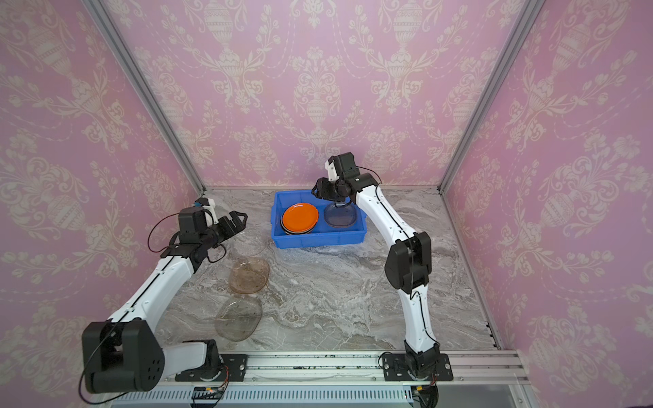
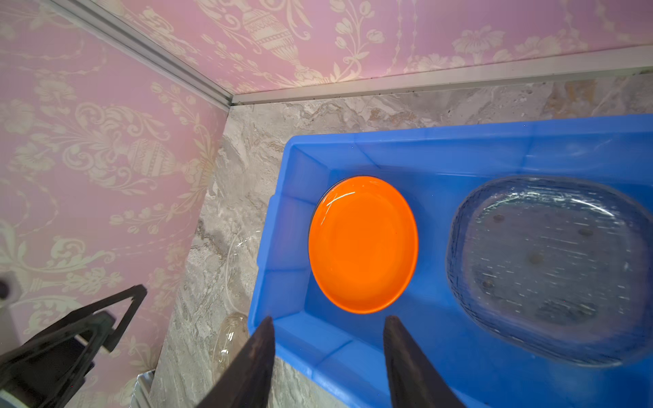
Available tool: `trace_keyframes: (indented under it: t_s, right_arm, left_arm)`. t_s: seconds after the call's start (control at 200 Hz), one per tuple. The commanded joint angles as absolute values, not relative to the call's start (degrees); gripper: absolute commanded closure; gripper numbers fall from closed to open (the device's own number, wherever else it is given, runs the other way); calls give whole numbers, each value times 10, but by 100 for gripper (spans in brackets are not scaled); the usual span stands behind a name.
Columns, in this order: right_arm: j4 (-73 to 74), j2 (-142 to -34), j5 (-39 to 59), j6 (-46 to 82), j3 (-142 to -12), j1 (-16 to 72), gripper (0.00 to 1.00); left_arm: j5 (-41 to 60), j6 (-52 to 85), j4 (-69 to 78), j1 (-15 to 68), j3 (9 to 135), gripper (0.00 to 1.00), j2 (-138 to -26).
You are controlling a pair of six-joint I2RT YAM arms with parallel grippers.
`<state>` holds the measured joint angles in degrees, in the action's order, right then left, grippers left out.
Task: Place the plates into the plastic bin on the countertop
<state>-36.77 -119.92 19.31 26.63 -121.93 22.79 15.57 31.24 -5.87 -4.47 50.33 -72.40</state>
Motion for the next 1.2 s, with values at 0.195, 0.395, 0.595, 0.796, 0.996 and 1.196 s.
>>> trace_keyframes:
  t_s: [0.195, 0.395, 0.595, 0.796, 0.996, 1.196]
  right_arm:
    - [-333, -1119, 156, 237, -1088, 230, 61]
    - [-316, -1199, 171, 257, -1115, 227, 87]
    - [-296, -1269, 168, 277, -1157, 226, 92]
    - [-319, -1337, 177, 283, -1226, 224, 92]
    - [-330, -1382, 183, 299, -1264, 223, 91]
    - [-328, -1400, 180, 303, -1268, 225, 91]
  left_arm:
    - [164, 355, -7, -128, 426, 3, -725]
    - [216, 373, 36, -159, 389, 8, -733]
    - [225, 367, 53, -162, 373, 10, -736]
    - [238, 373, 69, -162, 372, 10, -747]
    - [244, 374, 74, -161, 372, 10, -752]
    - [245, 374, 78, -161, 369, 10, -755]
